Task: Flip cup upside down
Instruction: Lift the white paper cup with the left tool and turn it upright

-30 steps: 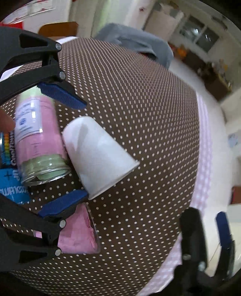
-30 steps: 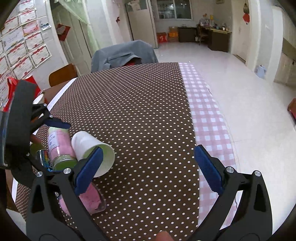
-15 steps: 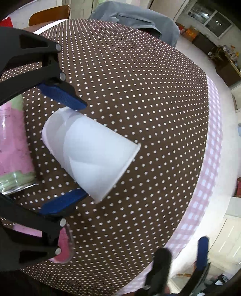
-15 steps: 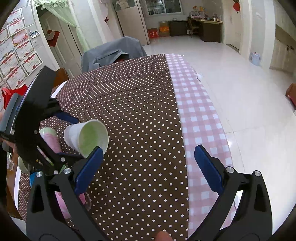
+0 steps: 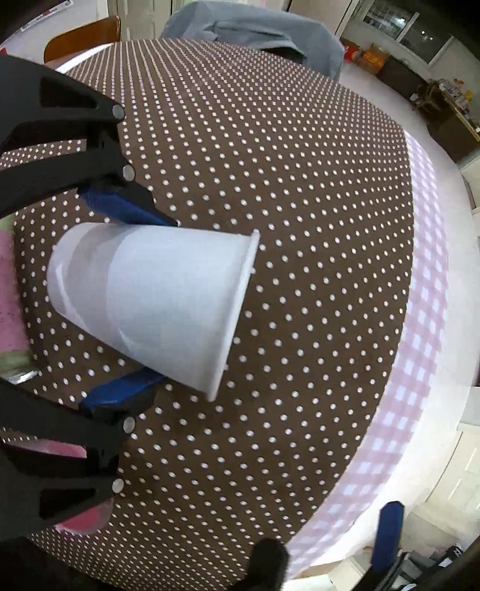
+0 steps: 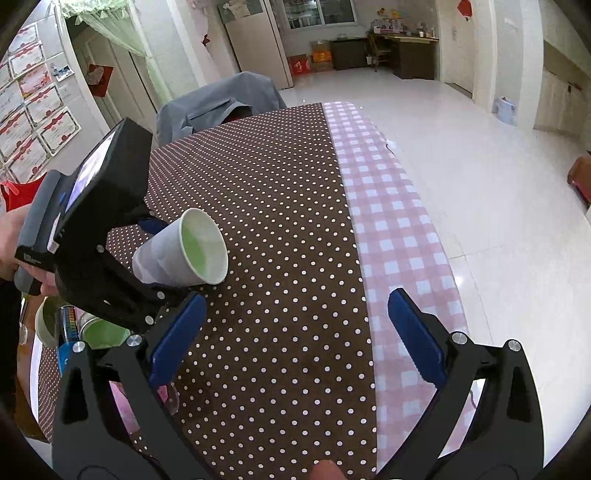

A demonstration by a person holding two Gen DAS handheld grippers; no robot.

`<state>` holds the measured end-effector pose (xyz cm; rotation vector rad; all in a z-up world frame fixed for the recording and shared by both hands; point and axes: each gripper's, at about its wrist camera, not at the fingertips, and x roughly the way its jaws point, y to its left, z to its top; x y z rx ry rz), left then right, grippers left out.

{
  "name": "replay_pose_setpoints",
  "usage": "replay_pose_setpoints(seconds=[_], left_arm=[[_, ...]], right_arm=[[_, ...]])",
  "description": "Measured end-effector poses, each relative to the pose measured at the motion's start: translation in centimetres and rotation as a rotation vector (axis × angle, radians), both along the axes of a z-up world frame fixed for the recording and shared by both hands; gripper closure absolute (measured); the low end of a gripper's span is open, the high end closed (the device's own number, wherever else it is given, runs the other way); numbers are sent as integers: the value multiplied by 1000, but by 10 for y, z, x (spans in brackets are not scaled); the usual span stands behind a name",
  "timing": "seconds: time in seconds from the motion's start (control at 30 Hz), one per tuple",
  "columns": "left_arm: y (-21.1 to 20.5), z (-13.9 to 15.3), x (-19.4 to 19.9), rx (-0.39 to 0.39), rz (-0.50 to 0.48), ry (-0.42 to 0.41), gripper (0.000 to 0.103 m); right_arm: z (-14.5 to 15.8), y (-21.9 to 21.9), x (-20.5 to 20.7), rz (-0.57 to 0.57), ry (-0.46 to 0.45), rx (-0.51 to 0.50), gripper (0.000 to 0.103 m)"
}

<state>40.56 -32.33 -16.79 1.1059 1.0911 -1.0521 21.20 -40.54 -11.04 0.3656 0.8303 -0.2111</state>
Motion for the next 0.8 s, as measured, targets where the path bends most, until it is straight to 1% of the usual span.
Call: replay_pose_setpoints(seconds=[0.03,0.07,0.17,0.27,0.4,0.57,0.73,0.8], left_arm=[[-3,-2,1,2,9,5,36],[-5,-2,4,-2,15,8,37],[-7,1,15,-45,55,23,38],[6,15,22,-93,117,20,38],[19,37,14,-130,153,1,38],[52,75,-26,-197,174,-45,38],[95,101,-85,-233,197,-99,38],[113,106,-108,-241,215,-113,38]], right_arm=[[0,0,-1,-1,0,1,6],[-1,-1,-2,-3,0,1,6],[-1,0,-4,-7,3,1,6],[2,2,-9,-8,-5,0,6],[12,9,-19,0,-31,-6,6],[29,24,-40,30,-83,-10,6],[40,46,-63,88,-124,-18,6],[42,56,-74,117,-133,-21,6]])
